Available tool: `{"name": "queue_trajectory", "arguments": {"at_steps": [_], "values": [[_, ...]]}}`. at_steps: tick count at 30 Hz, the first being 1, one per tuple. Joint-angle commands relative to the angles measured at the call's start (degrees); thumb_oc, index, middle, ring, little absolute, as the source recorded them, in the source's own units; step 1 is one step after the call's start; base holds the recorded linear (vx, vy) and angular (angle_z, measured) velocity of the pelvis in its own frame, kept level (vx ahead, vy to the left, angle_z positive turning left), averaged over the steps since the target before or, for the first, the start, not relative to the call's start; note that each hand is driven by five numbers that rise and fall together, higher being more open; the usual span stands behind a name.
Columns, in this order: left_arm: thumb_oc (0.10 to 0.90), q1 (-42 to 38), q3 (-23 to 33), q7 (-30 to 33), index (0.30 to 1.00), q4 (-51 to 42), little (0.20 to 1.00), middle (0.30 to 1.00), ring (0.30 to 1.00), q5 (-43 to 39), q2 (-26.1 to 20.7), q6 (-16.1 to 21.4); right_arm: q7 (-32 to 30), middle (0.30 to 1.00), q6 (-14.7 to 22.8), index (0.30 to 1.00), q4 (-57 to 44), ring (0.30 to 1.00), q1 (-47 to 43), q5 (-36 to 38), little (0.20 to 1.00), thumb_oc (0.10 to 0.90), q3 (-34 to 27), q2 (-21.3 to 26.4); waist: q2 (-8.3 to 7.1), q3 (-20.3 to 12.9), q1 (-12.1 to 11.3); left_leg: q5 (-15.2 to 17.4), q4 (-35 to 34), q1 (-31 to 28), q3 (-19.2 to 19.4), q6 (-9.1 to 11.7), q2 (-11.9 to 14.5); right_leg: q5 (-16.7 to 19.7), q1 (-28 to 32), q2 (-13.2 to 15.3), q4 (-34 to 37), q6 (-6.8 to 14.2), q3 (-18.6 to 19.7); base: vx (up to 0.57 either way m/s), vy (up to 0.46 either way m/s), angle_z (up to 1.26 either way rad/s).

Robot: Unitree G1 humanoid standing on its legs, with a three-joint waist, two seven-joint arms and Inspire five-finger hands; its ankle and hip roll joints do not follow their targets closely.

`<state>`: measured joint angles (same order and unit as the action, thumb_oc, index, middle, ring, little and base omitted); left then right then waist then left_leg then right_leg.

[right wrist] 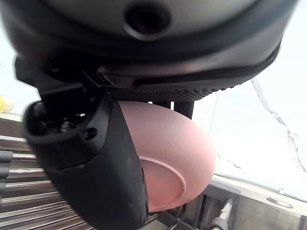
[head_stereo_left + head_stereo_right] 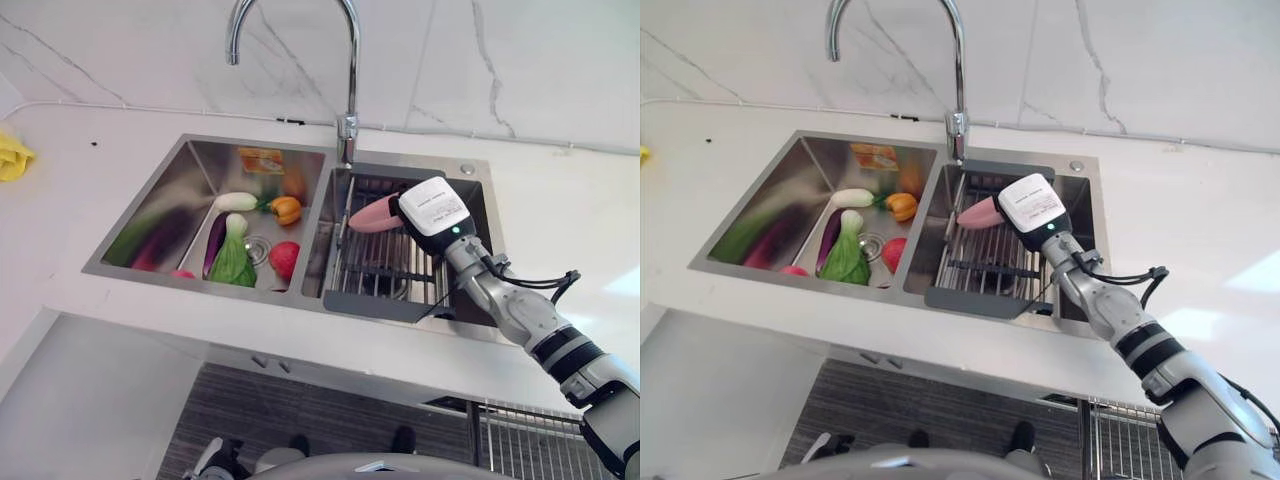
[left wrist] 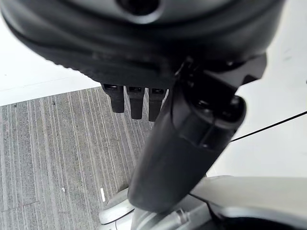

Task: Place the dishes in the dishwasher.

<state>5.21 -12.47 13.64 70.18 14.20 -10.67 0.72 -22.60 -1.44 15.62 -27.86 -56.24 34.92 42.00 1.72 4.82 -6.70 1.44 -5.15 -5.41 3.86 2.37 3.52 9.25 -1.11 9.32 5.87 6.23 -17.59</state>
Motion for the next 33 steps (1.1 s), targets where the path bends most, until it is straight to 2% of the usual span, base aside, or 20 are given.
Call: {"name": "queue_trajectory", "arguments": {"at_steps": [1, 5, 9, 15, 23, 26, 27, 28, 29, 30, 32, 33], "values": [[0.800, -3.4, -1.9, 1.6, 0.900, 3.6, 0.900, 0.900, 0.900, -0.1, -0.9, -0.1, -5.1, 0.300, -0.9, 0.300, -7.0, 0.300, -5.7, 1.4, 0.300, 0.400, -3.7, -0.5, -2.66, -0.9, -1.4, 3.7, 0.2, 0.3, 0.7, 1.9, -1.2, -7.9, 5.7, 4.6, -2.4, 4.5, 0.7, 0.00, 0.000, 0.00], [0.800, -2.8, 0.1, 1.7, 0.900, 3.9, 0.900, 0.900, 0.900, -0.3, -0.5, -0.6, -6.9, 0.300, 0.3, 0.300, -17.3, 0.300, 1.2, 4.3, 0.300, 0.400, -11.2, 1.7, -2.60, -0.9, -0.1, 4.0, 0.2, -0.3, 1.2, 1.8, -1.1, -7.9, 5.7, 4.5, -2.6, 4.5, 1.3, 0.00, 0.002, 0.01], [0.800, -2.4, 0.7, 1.5, 0.900, 4.1, 0.900, 0.900, 0.900, -0.1, -0.3, -0.8, -7.9, 0.300, 1.2, 0.300, -22.7, 0.300, 5.7, 7.3, 0.300, 0.400, -16.5, 2.9, -2.59, -1.0, 0.8, 4.1, 0.2, -0.6, 1.7, 1.7, -1.1, -7.9, 5.6, 4.4, -2.6, 4.5, 1.8, -0.01, 0.012, -0.09], [0.800, -1.9, 1.4, 1.0, 0.900, 4.2, 0.900, 0.900, 0.900, -1.1, -0.1, -1.3, -7.6, 0.300, 2.7, 0.300, -26.3, 0.300, 8.3, 16.2, 0.300, 0.400, -21.1, 0.0, -2.77, -1.2, 1.7, 4.3, 0.2, -0.9, 2.7, 1.5, -1.0, -7.7, 5.1, 4.1, -2.6, 4.5, 3.4, -0.01, 0.010, -0.09], [0.800, -2.1, 4.1, 0.8, 0.900, 4.5, 0.900, 0.900, 0.900, -2.1, 0.4, -2.0, -9.4, 0.300, 2.5, 0.300, -34.6, 0.300, 15.5, 17.1, 0.300, 0.400, -31.1, 0.4, -3.12, -0.6, 3.7, 4.8, 0.2, -1.4, 4.4, 0.6, -1.4, -7.0, 2.4, 4.4, -5.5, 4.9, 6.2, -0.04, 0.045, -0.11], [0.800, -2.8, 5.2, 0.9, 0.900, 4.0, 0.900, 0.900, 0.900, -2.5, 0.3, -2.1, -10.7, 0.300, 2.0, 0.300, -38.4, 0.300, 21.0, 16.8, 0.300, 0.400, -38.4, 2.3, -3.60, 0.3, 5.8, 4.7, 0.2, -1.3, 5.3, 0.0, -1.7, -5.5, 0.3, 4.9, -7.8, 5.6, 7.9, -0.05, 0.118, -0.26], [0.800, -3.0, 4.5, 0.1, 0.900, 3.4, 0.900, 0.900, 0.900, -1.3, 0.1, -1.7, -11.4, 0.300, 2.1, 0.300, -41.2, 0.300, 25.7, 16.3, 0.300, 0.400, -44.5, 3.0, -4.11, 0.6, 6.9, 5.2, 0.2, -1.4, 6.2, -0.5, -2.3, -4.0, -0.9, 5.3, -8.2, 6.3, 9.2, -0.07, 0.175, -0.08], [0.800, -3.2, 4.4, -0.2, 0.900, 3.0, 0.900, 0.900, 0.900, -0.7, -0.1, -1.5, -12.1, 0.300, 2.1, 0.300, -41.7, 0.300, 27.3, 15.9, 0.300, 0.400, -46.8, 3.2, -4.22, 1.1, 7.7, 5.5, 0.2, -1.5, 6.6, -0.7, -2.4, -3.8, -1.4, 5.3, -8.3, 6.6, 9.8, -0.07, 0.136, -0.27], [0.800, -3.3, 4.3, -0.2, 0.900, 3.0, 0.900, 0.900, 0.900, -0.7, -0.1, -1.5, -12.0, 0.300, 2.1, 0.300, -41.9, 0.300, 27.5, 15.9, 0.300, 0.400, -47.1, 3.1, -4.32, 1.0, 7.5, 5.2, 0.2, -1.3, 6.7, -0.7, -2.5, -3.5, -1.7, 5.4, -8.2, 6.6, 9.9, -0.14, 0.157, -0.42], [0.800, -4.2, 4.1, -0.7, 0.900, 2.1, 0.900, 0.900, 0.900, 0.3, -0.8, -1.1, -13.5, 0.300, 1.4, 0.300, -41.8, 0.300, 30.2, 15.6, 0.300, 0.400, -51.8, 3.6, -4.82, 2.4, 9.5, 5.8, 0.2, -0.8, 8.1, -1.2, -3.1, -0.5, -4.1, 5.6, -7.9, 7.8, 11.9, -0.14, 0.101, -0.61], [0.800, -4.3, 4.0, -0.8, 0.900, 2.1, 0.900, 0.900, 0.900, 0.3, -0.9, -1.1, -13.5, 0.300, 1.4, 0.300, -41.8, 0.300, 30.3, 15.7, 0.300, 0.400, -52.0, 3.6, -4.96, 2.4, 9.3, 5.5, 0.2, -0.6, 8.3, -1.2, -3.2, -0.1, -4.4, 5.7, -7.8, 7.8, 12.1, -0.11, 0.068, -0.42], [0.800, -5.0, 4.0, -0.8, 0.900, 1.6, 0.900, 0.900, 0.900, 0.5, -1.4, -0.9, -14.3, 0.300, 1.2, 0.300, -41.5, 0.300, 31.4, 15.7, 0.300, 0.400, -53.9, 3.4, -5.19, 3.1, 9.9, 5.4, 0.2, 0.0, 9.3, -1.3, -3.2, 0.7, -5.7, 5.5, -7.1, 8.1, 12.8, -0.21, 0.133, -0.59]]}}
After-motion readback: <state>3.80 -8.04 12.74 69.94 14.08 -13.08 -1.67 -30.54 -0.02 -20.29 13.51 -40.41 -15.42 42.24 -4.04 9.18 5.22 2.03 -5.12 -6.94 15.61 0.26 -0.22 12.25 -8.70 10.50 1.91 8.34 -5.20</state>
